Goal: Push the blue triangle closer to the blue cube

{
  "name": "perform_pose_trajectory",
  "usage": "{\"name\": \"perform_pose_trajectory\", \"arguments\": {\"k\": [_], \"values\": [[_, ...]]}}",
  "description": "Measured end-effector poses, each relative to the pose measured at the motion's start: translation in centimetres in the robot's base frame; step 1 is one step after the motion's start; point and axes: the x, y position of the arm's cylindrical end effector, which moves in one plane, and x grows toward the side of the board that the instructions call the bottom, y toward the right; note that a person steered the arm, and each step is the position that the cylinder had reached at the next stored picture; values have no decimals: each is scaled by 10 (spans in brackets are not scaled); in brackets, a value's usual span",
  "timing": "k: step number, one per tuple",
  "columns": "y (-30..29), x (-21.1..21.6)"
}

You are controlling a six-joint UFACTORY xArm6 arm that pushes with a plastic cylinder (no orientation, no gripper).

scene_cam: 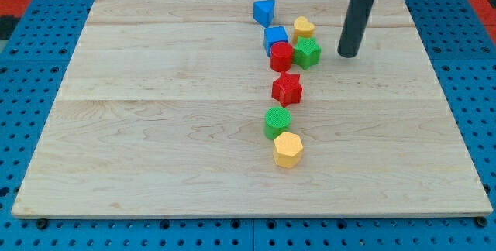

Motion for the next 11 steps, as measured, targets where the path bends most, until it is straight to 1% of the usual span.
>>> {"name": "perform_pose_trajectory", "arguments": {"k": [1,2,3,4,5,6,7,8,9,11], "values": [[0,22],[-1,16],[8,-28],[3,-86],[-22,-132],[-76,-145],[-123,-136],[-131,-122],[-123,-114],[-62,-101]]}}
